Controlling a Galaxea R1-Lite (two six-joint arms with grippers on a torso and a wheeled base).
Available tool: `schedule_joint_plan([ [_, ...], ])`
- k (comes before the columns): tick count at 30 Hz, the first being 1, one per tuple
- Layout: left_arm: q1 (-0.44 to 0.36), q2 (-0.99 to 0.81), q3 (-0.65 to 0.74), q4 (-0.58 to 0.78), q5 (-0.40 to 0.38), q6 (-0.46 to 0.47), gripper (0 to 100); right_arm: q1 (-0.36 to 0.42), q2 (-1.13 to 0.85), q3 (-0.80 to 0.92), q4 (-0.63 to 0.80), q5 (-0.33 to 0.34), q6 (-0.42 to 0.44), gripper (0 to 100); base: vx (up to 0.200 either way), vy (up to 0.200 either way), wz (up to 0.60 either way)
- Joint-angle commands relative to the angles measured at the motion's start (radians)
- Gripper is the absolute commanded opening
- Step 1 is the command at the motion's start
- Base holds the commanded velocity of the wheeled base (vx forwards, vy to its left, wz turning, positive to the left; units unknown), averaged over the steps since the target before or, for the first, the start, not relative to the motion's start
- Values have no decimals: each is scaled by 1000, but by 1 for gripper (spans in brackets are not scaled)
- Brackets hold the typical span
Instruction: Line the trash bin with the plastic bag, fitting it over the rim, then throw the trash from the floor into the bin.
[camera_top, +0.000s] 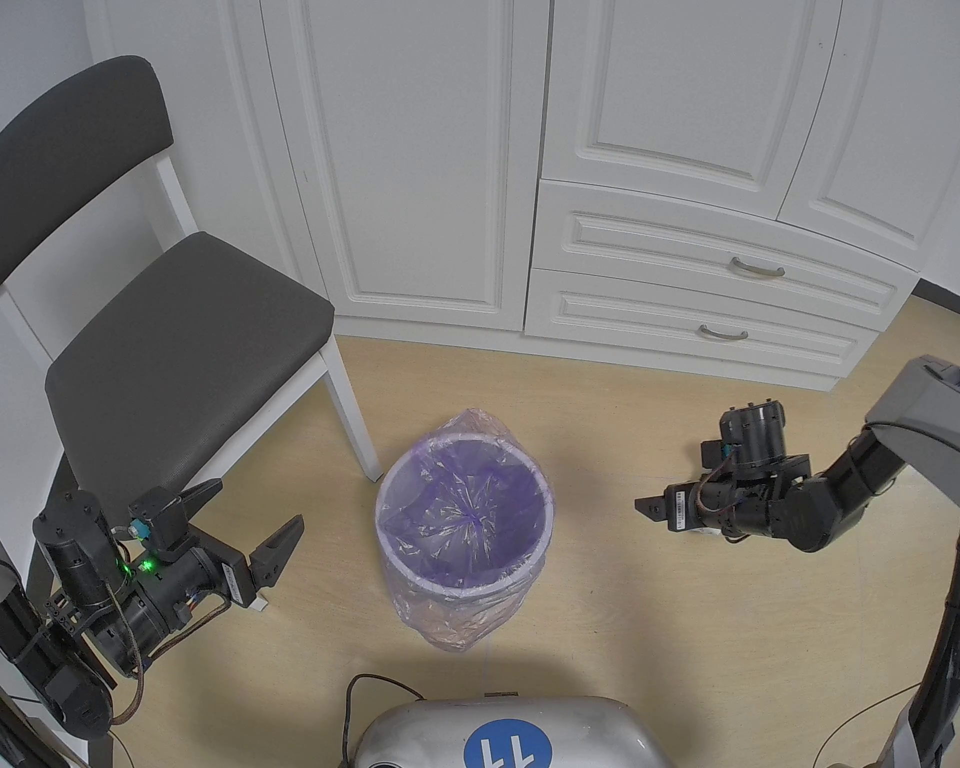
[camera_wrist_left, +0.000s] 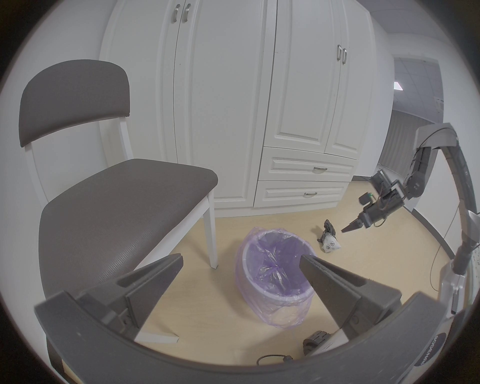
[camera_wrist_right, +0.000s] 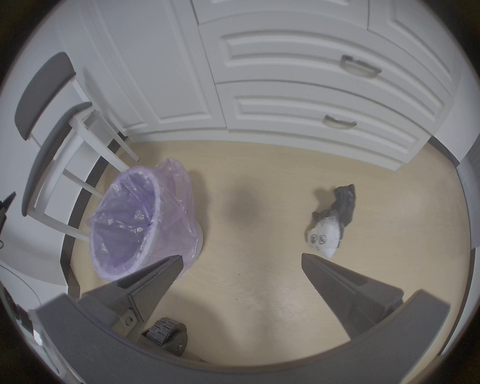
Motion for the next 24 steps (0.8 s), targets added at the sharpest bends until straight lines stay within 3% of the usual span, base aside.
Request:
schedule_joint_plan([
  [1, -1, 2, 5, 0, 0, 5, 100, -4, -144, 112, -29, -8, -13, 100, 0, 0, 0],
  [7, 16, 8, -6, 1, 0, -2, 100, -43, -208, 205, -41, -2, -7, 100, 0, 0, 0],
  [13, 25, 71, -17, 0, 0, 4, 100, -104, -237, 241, -196, 2, -17, 100, 0, 0, 0],
  [24, 8, 62, 9, 0, 3, -7, 100, -133, -230, 236, -215, 2, -22, 100, 0, 0, 0],
])
